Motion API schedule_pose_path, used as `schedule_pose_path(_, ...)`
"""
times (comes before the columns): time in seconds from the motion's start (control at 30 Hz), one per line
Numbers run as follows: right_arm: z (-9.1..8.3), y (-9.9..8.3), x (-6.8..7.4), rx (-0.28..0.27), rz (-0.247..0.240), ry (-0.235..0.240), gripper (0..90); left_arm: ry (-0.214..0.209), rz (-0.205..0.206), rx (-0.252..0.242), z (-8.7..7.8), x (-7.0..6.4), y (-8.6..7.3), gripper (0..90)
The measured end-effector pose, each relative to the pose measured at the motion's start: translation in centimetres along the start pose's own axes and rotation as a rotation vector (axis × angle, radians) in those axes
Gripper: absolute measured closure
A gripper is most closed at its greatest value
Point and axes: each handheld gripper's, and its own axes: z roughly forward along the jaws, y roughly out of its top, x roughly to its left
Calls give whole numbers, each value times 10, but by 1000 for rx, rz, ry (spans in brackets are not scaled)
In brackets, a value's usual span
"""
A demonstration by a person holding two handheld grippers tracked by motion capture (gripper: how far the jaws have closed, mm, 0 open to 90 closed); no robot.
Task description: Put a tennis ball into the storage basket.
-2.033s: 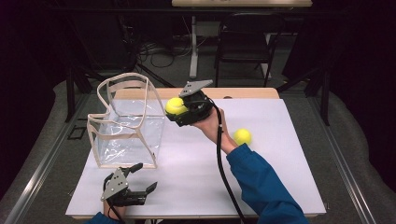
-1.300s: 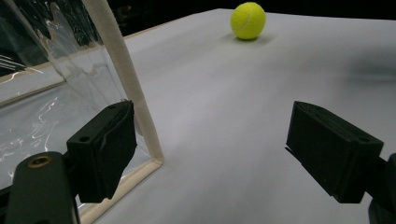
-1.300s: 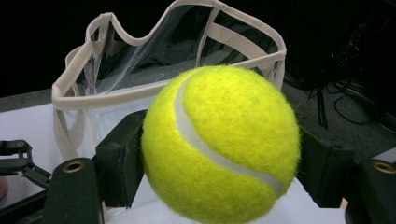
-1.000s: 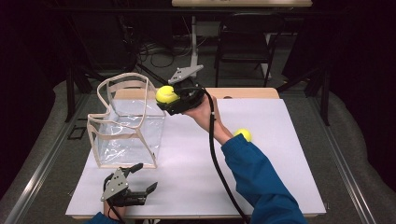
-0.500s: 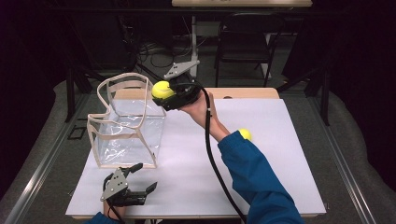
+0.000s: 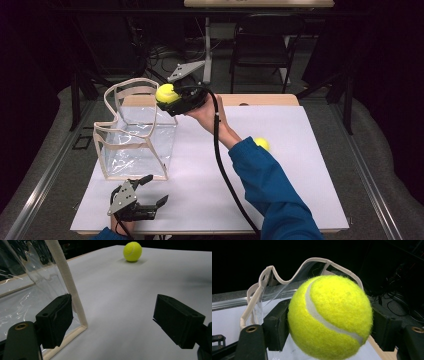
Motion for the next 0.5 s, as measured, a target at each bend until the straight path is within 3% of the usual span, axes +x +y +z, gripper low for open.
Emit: schedule_pose_path(0.5, 11, 10, 6, -8, -9, 7, 263, 1, 4, 0, 0, 0, 0, 158)
